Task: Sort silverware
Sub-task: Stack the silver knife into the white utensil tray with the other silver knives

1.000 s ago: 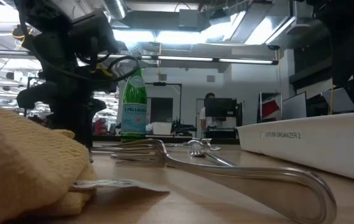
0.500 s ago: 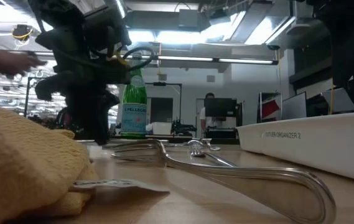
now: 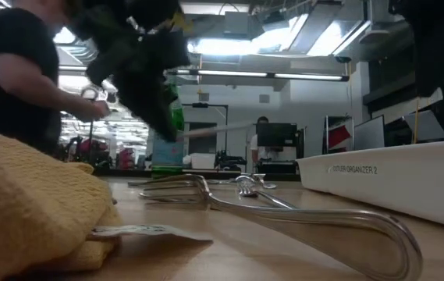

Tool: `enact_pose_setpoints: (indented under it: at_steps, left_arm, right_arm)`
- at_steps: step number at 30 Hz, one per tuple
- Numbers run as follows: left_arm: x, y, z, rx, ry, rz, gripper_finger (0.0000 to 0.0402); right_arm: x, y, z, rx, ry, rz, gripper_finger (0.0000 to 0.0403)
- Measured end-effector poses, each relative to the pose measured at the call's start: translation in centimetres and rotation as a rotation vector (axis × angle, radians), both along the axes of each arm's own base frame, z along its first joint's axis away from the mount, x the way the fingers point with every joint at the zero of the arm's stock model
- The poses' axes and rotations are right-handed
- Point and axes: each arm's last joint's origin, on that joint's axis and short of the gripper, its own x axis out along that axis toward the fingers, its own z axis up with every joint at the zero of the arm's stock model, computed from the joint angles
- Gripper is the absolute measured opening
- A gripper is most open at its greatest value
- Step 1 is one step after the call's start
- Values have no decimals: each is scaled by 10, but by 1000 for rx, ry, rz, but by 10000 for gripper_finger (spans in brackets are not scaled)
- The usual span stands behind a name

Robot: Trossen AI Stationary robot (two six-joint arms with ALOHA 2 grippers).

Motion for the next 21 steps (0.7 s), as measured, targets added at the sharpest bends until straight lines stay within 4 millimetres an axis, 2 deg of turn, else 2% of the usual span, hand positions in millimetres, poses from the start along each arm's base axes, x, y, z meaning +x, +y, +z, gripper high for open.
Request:
enact_pose_setpoints:
  at_steps: [5, 12, 15, 21]
  left_arm:
    - [16, -1, 22, 55, -141, -79, 38]
    - [31, -7, 43, 150, -378, -184, 42]
    - [37, -10, 47, 202, -466, -232, 41]
    - [50, -17, 43, 301, -564, -315, 43]
  right_arm:
    - [0, 0, 21, -30, 20, 38, 122]
    - [-4, -4, 69, -89, 63, 90, 122]
    - [-7, -6, 91, -90, 64, 113, 122]
    - [-6, -8, 124, -94, -70, 175, 122]
